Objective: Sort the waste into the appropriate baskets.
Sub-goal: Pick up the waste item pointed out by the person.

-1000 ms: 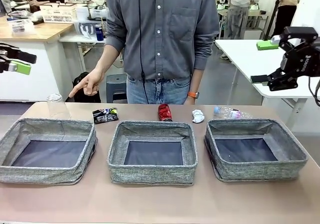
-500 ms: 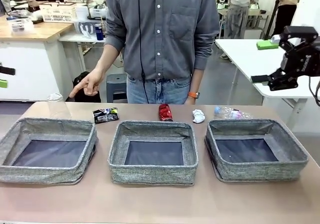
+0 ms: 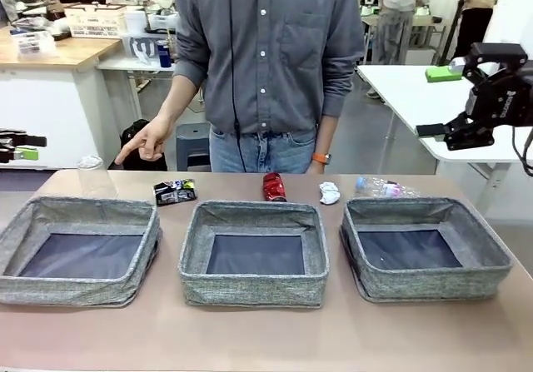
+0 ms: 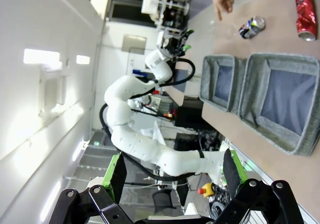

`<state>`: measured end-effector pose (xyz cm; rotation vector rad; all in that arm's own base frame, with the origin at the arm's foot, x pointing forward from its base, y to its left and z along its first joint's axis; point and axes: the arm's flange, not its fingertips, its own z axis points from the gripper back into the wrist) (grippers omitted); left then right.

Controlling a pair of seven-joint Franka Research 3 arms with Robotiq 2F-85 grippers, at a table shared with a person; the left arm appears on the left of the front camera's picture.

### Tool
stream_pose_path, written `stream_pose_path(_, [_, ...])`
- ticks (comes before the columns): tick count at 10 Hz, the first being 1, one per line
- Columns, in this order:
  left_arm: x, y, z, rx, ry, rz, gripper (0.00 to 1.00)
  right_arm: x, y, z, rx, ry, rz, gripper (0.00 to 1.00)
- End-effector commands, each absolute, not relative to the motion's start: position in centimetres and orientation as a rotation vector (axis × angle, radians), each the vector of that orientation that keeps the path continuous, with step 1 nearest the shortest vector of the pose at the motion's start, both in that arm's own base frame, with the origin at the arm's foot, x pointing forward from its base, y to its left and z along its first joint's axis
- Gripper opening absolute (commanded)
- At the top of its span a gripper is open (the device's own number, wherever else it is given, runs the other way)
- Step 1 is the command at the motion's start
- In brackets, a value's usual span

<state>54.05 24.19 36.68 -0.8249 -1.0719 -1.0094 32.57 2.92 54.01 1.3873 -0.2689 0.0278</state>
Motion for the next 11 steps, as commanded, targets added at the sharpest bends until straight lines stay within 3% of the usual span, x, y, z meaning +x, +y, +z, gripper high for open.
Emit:
stream_pose_path(1, [52.0, 24.2, 38.3, -0.782, -1.094, -1.066, 1.00, 32.8, 3.1, 54.3, 1.411, -0.285, 0.036, 1.00])
stream_pose_path(2, [54.0, 24.2, 36.7, -0.825, -1.072, -1.009, 1.00, 32.8, 3.1, 54.3, 1.411, -0.285, 0.036, 1.00])
stream_pose_path(3, [54.8, 23.3, 35.3, -0.748, -1.081, -1.122, 1.00, 32.8, 3.1, 54.3, 1.411, -0.285, 0.036, 1.00])
stream_pose_path(5, [56.5, 22.6, 32.5, -0.820, -0.988, -1.204, 1.00, 32.8, 3.1, 54.3, 1.411, -0.285, 0.036, 1.00])
stream_pose_path(11, [58.4, 19.3, 29.9, -0.865, -0.919, -1.281, 1.00, 32.8, 3.1, 54.3, 1.411, -0.285, 0.036, 1.00])
